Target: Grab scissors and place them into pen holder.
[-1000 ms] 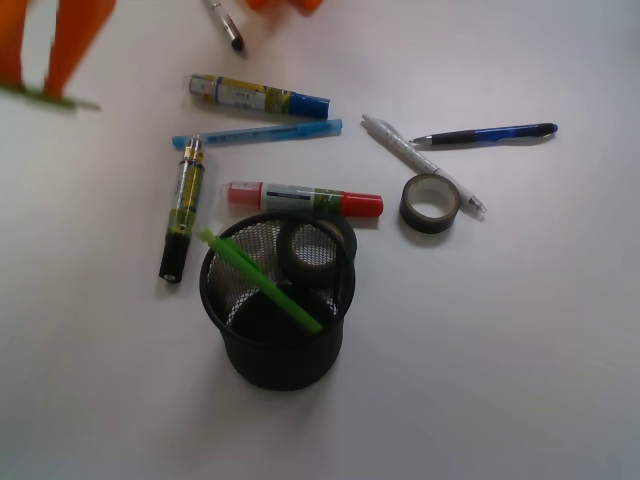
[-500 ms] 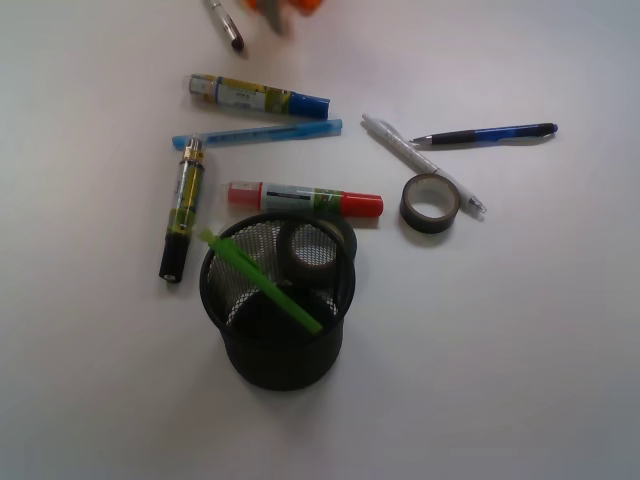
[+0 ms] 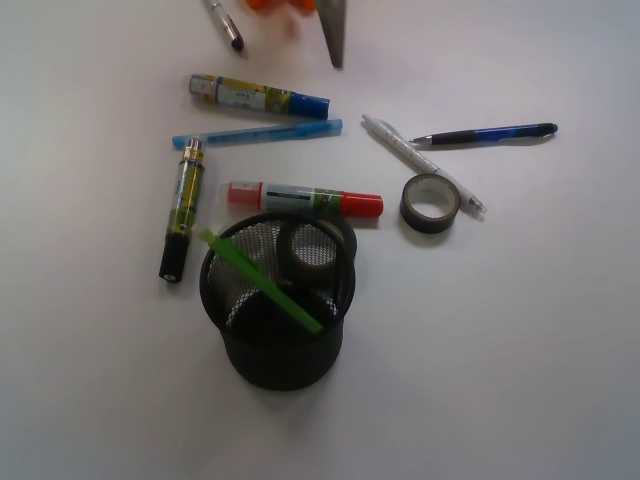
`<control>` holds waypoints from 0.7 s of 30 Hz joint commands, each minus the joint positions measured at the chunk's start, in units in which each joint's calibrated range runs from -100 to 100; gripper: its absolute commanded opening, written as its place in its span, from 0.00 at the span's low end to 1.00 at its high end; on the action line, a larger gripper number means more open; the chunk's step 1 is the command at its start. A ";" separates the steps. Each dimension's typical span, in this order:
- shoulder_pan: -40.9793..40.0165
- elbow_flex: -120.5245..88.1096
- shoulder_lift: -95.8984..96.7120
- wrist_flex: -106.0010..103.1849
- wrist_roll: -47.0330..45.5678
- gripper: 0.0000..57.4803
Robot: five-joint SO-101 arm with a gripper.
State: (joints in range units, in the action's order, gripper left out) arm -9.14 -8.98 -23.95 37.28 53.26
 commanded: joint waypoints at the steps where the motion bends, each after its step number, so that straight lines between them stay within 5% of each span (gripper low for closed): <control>1: 0.05 -10.40 -0.48 -31.42 -0.10 0.00; 13: 4.61 -14.38 19.92 -60.55 0.10 0.00; 21: 6.78 -14.75 25.19 -62.04 0.29 0.01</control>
State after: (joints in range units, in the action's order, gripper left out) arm -3.37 -24.08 0.87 -23.20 53.41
